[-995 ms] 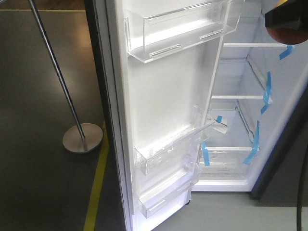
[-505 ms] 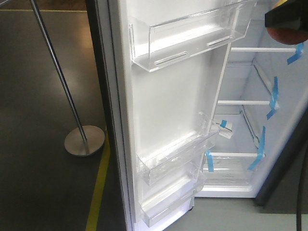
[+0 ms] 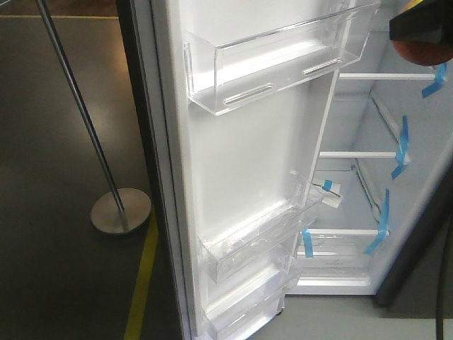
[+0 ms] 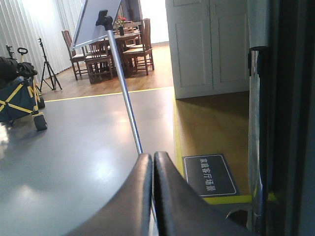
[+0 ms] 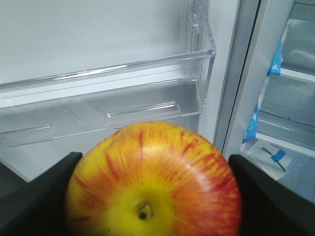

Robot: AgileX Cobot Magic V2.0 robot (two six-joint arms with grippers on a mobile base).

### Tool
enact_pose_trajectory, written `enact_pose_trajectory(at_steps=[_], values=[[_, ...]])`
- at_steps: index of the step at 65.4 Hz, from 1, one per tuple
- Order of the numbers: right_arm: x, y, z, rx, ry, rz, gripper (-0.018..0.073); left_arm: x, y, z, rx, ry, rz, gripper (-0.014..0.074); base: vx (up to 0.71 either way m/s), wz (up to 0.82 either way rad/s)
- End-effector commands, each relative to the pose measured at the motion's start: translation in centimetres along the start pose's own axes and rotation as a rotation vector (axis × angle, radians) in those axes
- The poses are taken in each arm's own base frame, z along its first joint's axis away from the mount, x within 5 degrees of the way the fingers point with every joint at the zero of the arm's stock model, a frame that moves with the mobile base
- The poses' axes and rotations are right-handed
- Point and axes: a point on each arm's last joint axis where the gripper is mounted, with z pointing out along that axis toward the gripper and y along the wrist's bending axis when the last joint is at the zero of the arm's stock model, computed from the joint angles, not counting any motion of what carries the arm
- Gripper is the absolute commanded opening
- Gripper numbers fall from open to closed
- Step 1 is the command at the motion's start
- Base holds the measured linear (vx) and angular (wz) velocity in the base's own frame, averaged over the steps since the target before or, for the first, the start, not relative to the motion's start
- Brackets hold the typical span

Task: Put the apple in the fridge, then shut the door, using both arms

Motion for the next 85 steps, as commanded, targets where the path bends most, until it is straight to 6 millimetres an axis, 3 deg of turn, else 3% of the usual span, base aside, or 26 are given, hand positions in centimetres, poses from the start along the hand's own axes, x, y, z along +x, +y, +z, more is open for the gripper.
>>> enact_pose_trajectory(at_steps=[1, 85], values=[[-1.46, 0.9, -1.89, 0.01, -0.123, -0.015, 0.0123, -1.22, -0.17, -0.25, 0.025, -0.091, -0.009, -0.0007, 0.03, -0.01], [-1.46, 0.9, -1.89, 0.01, -0.123, -0.015, 0.0123, -1.22, -0.17, -0.25, 0.025, -0.091, -0.009, -0.0007, 0.02, -0.01]])
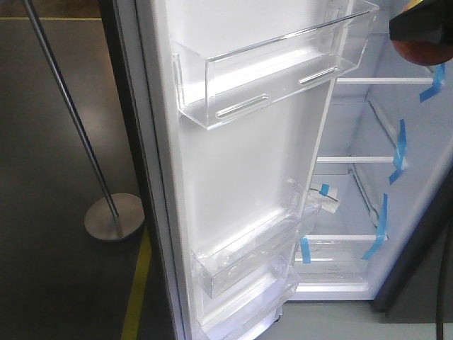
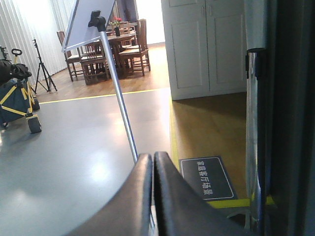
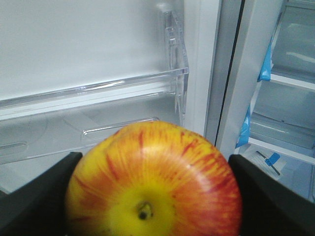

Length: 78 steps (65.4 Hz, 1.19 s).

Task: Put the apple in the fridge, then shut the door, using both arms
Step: 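Hold the red-yellow apple in the right gripper above the upper door bin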

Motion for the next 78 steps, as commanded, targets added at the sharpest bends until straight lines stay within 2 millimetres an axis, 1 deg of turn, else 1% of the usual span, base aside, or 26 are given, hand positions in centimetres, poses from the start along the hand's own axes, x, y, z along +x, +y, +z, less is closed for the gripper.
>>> enact_pose_trajectory(at_steps=[1, 78], values=[[-1.46, 0.9, -1.89, 0.01, -0.123, -0.015, 0.0123, -1.22, -0.17, -0.25, 0.025, -0.091, -0.009, -0.0007, 0.02, -0.02], [-1.46, 0.9, -1.89, 0.01, -0.123, -0.015, 0.0123, -1.22, -0.17, -0.25, 0.025, -0.091, -0.009, -0.0007, 0.01, -0.01]])
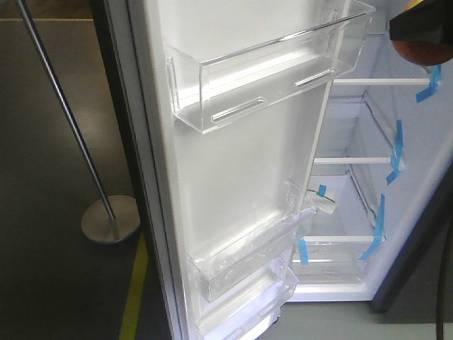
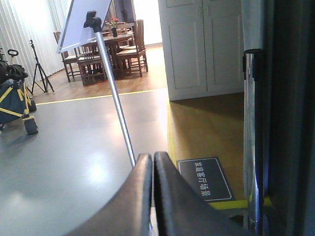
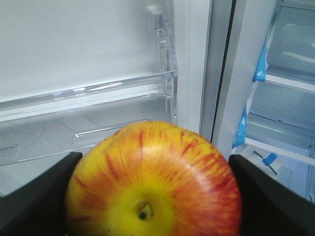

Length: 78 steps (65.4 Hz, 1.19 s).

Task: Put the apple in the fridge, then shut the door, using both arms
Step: 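Hold the red-yellow apple in the right gripper above the upper door bin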

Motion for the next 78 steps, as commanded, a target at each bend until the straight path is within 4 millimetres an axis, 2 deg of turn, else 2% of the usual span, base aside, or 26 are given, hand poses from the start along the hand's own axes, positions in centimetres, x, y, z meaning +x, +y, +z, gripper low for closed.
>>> enact_pose_trajectory(at_steps=[1, 78], values=[[-1.46, 0.9, -1.89, 0.01, -0.123, -0.015, 0.0123, -1.22, -0.17, -0.25, 0.025, -0.091, -0.009, -0.0007, 0.0, 0.0], [-1.46, 0.9, -1.89, 0.01, -0.123, -0.015, 0.0123, -1.22, -0.17, -0.25, 0.025, -0.091, -0.009, -0.0007, 0.0, 0.0]])
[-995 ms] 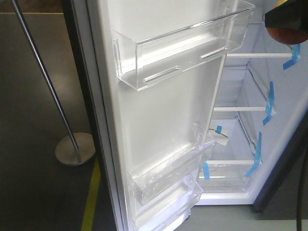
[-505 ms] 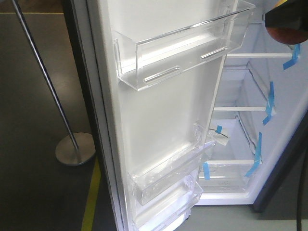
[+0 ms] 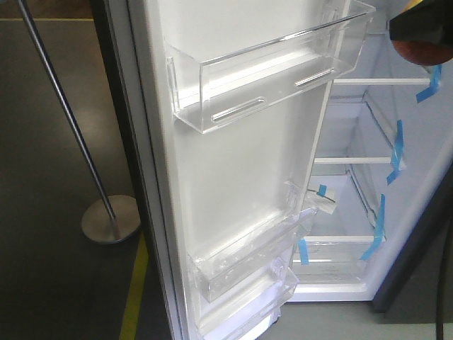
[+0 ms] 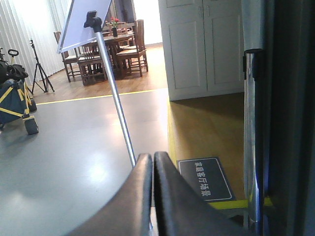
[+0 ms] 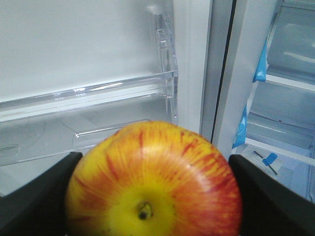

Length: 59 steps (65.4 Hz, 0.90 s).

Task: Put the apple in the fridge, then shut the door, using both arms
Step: 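Hold the red-yellow apple in the right gripper above the upper door bin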

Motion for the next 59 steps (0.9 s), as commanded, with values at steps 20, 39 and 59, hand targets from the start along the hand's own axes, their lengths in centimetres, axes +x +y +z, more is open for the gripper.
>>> enact_pose_trajectory(at_steps=[20, 39, 59], values=[[-1.46, 0.9, -1.89, 0.01, -0.123, -0.015, 0.0123, -1.22, -0.17, -0.25, 0.025, -0.091, -0.009, -0.0007, 0.0, 0.0], [-1.48, 0.92, -1.89, 0.008, -0.125, -0.013, 0.0123, -1.22, -0.17, -0.25, 0.025, -0.091, -0.009, -0.0007, 0.0, 0.0], [-1.63, 0.83, -1.91, 0.018, -0.142, -0.013, 0.0123, -1.22, -0.17, -0.25, 0.025, -0.091, -0.009, -0.0007, 0.0, 0.0]])
